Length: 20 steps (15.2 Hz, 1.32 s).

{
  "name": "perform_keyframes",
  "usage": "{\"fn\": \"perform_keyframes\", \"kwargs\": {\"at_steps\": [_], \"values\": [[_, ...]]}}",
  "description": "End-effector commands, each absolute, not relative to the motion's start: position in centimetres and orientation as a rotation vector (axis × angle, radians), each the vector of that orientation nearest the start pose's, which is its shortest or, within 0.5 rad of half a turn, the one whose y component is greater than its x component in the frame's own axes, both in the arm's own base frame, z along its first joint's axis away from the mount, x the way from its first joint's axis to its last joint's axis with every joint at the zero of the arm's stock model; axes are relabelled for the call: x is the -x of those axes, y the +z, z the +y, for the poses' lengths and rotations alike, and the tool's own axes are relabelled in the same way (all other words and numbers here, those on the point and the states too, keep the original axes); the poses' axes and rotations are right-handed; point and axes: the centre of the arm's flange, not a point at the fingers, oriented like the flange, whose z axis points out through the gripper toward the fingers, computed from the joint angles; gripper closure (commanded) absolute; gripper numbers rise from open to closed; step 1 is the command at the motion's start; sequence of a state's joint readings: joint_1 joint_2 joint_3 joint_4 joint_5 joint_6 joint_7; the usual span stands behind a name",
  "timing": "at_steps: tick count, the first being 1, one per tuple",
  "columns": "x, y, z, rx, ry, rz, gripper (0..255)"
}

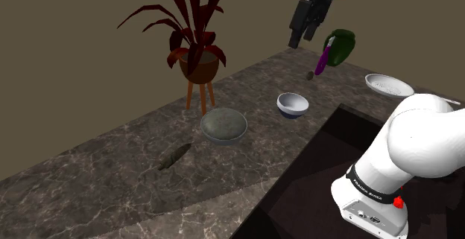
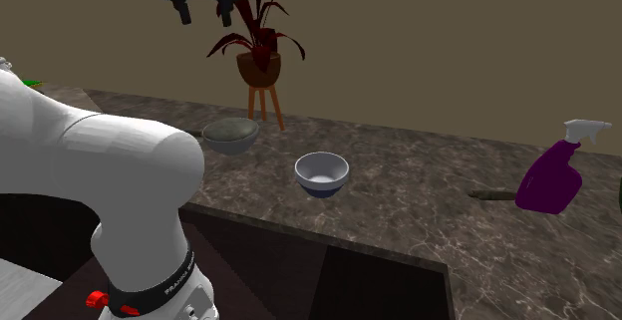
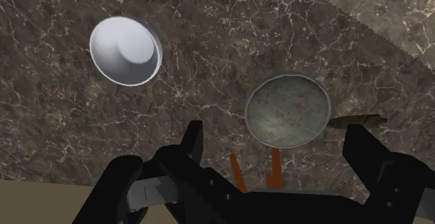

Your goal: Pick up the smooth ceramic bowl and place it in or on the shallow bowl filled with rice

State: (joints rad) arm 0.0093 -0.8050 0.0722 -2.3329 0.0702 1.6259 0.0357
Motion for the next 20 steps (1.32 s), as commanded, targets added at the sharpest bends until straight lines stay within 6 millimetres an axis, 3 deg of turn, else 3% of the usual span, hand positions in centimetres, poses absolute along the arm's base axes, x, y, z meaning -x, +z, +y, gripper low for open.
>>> {"fn": "perform_keyframes", "kwargs": {"at_steps": [1, 20], "values": [[-30.6, 61.2, 4.0, 3.115, -0.149, -0.04, 0], [-33.6, 39.2, -6.8, 3.178, -0.148, 0.0, 0]]}}
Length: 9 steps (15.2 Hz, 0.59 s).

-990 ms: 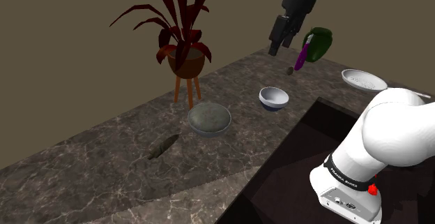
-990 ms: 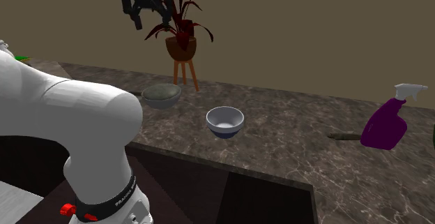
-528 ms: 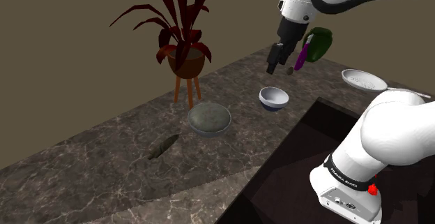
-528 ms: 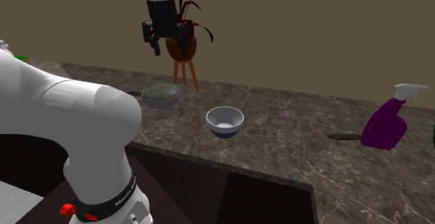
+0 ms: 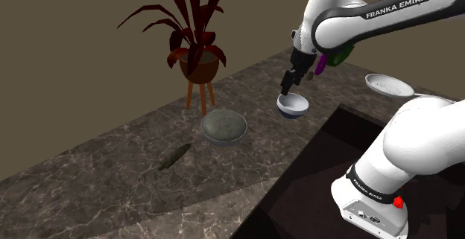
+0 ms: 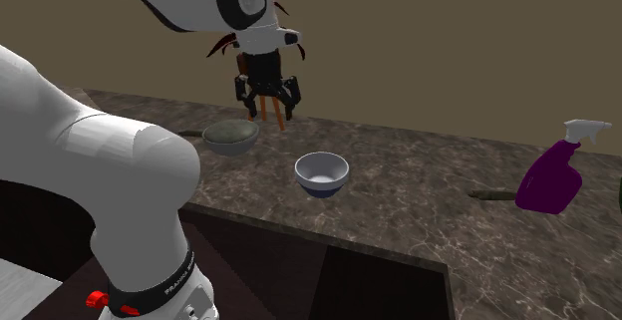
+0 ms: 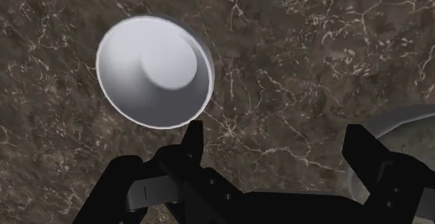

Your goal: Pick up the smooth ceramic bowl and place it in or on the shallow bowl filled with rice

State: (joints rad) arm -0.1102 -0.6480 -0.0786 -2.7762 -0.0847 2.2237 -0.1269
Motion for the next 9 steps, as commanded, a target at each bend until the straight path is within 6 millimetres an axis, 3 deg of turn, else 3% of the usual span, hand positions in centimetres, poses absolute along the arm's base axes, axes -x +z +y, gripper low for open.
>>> {"fn": "perform_keyframes", "kwargs": {"at_steps": [1, 9], "values": [[-33.7, 38.1, -7.4, 3.182, -0.148, 0.002, 0], [-34.7, 29.8, -11.8, 3.204, -0.147, 0.017, 0]]}}
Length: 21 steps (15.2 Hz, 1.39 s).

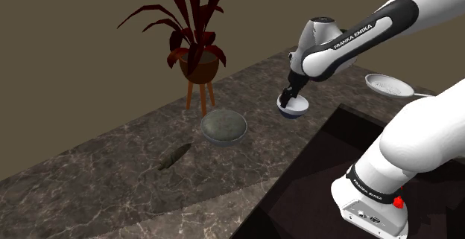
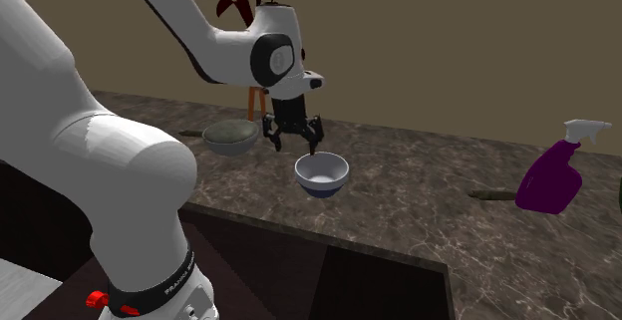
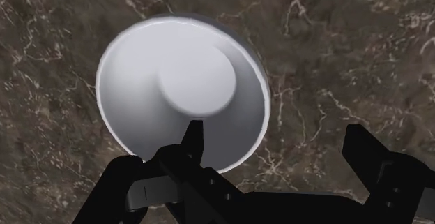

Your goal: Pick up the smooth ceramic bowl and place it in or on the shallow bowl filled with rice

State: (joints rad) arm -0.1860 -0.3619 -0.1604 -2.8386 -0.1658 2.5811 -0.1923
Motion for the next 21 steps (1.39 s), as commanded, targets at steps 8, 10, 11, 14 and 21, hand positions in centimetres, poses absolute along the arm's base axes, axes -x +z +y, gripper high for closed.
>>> {"fn": "perform_keyframes", "kwargs": {"at_steps": [8, 10, 11, 14, 21], "values": [[-35.0, 26.3, -12.0, 3.204, -0.147, 0.017, 0], [-35.0, 26.3, -12.0, 3.204, -0.147, 0.017, 0], [-35.0, 26.3, -12.0, 3.204, -0.147, 0.017, 0], [-35.0, 26.3, -12.0, 3.204, -0.147, 0.017, 0], [-35.0, 26.3, -12.0, 3.204, -0.147, 0.017, 255]]}}
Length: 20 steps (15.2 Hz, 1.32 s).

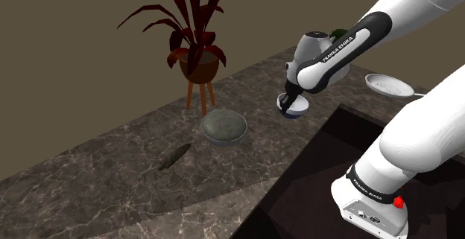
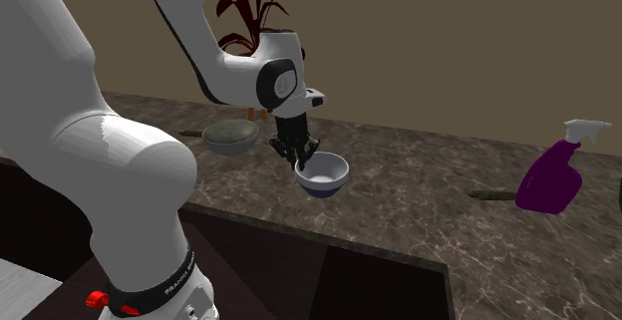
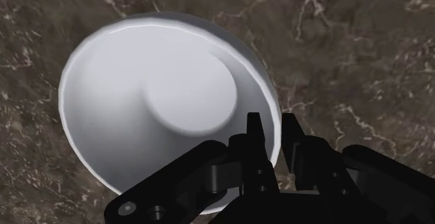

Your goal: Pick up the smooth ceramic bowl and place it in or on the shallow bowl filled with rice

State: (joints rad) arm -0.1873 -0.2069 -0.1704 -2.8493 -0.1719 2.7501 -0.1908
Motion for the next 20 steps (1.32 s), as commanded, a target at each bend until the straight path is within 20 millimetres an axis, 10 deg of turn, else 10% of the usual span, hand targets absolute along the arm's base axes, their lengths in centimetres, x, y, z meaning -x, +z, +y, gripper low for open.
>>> {"fn": "perform_keyframes", "kwargs": {"at_steps": [1, 20], "values": [[-35.0, 26.3, -12.0, 3.204, -0.147, 0.017, 255], [-35.0, 34.8, -12.0, 3.204, -0.147, 0.017, 255]]}}
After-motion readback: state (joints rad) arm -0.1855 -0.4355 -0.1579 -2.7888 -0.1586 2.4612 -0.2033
